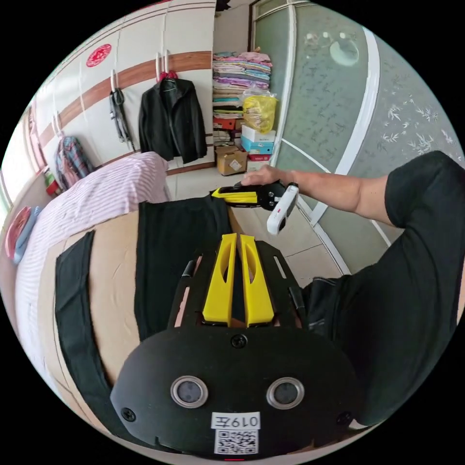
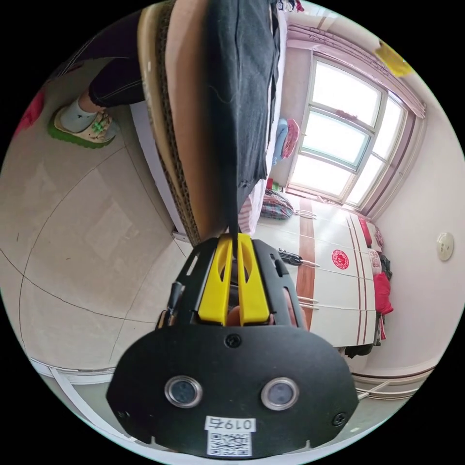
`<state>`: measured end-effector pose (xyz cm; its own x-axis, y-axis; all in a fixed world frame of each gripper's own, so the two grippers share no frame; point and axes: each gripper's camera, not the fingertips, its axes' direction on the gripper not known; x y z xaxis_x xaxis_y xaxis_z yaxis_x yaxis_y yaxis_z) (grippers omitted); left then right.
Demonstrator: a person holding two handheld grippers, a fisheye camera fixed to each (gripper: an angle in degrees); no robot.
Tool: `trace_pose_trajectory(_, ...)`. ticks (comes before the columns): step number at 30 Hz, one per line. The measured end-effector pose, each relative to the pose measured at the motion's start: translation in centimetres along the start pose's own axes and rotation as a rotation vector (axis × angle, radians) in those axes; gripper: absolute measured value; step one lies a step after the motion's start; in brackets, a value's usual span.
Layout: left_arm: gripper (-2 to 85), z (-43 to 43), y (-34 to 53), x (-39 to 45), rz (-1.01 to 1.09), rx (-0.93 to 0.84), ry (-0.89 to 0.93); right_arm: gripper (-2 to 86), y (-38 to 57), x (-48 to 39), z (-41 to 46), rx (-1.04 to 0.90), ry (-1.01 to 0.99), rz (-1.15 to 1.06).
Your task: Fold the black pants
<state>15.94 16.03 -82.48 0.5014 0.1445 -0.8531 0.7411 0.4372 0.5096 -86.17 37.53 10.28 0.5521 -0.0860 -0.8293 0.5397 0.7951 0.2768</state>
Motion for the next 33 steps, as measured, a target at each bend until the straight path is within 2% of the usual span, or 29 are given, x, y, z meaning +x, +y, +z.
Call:
trace_pose_trajectory(5,0.9,11.2,-6.3,-2.7,0.014,-0.135,-0.054,0.5,4.7,1.8,0.3,-0.037,-0.005,-0.135)
trace_pose_trajectory(7,0.8,13.8,-7.3,-3.7,-0.006,-0.161,-0.012,-0.1,7.1,3.0,0.6,-0.063,-0.021,-0.093)
trace_pose_trajectory(9,0.8,15.7,-8.0,-4.9,-0.052,-0.162,0.015,-0.6,9.5,5.5,0.8,-0.094,-0.098,0.047)
trace_pose_trajectory(11,0.7,16.7,-8.4,-5.5,-0.078,-0.153,0.029,-0.8,12.5,11.0,0.9,-0.101,-0.280,0.361)
trace_pose_trajectory(12,0.7,17.2,-8.8,-5.9,-0.091,-0.141,0.031,-0.7,13.4,12.6,1.0,-0.088,-0.339,0.450)
trace_pose_trajectory(14,0.7,18.0,-9.6,-6.2,-0.098,-0.129,0.028,-0.5,17.3,18.1,1.4,0.053,-0.635,0.742)
trace_pose_trajectory(17,0.7,19.9,-10.8,-6.2,-0.080,-0.155,0.022,1.4,21.7,22.2,3.5,0.248,-0.941,0.907)
trace_pose_trajectory(22,0.9,22.5,-11.9,-5.8,-0.075,-0.190,-0.013,9.8,25.8,25.3,8.5,0.280,-1.189,0.860)
trace_pose_trajectory(24,1.1,23.4,-12.1,-6.2,-0.098,-0.187,-0.003,10.4,26.6,26.2,9.5,0.280,-1.192,0.819)
trace_pose_trajectory(30,1.1,25.1,-12.7,-6.4,-0.135,-0.174,-0.036,6.9,27.3,29.0,10.4,0.300,-1.148,0.684)
trace_pose_trajectory(33,1.0,26.3,-13.1,-5.4,-0.096,-0.186,-0.070,0.7,28.1,30.9,11.6,0.296,-1.166,0.688)
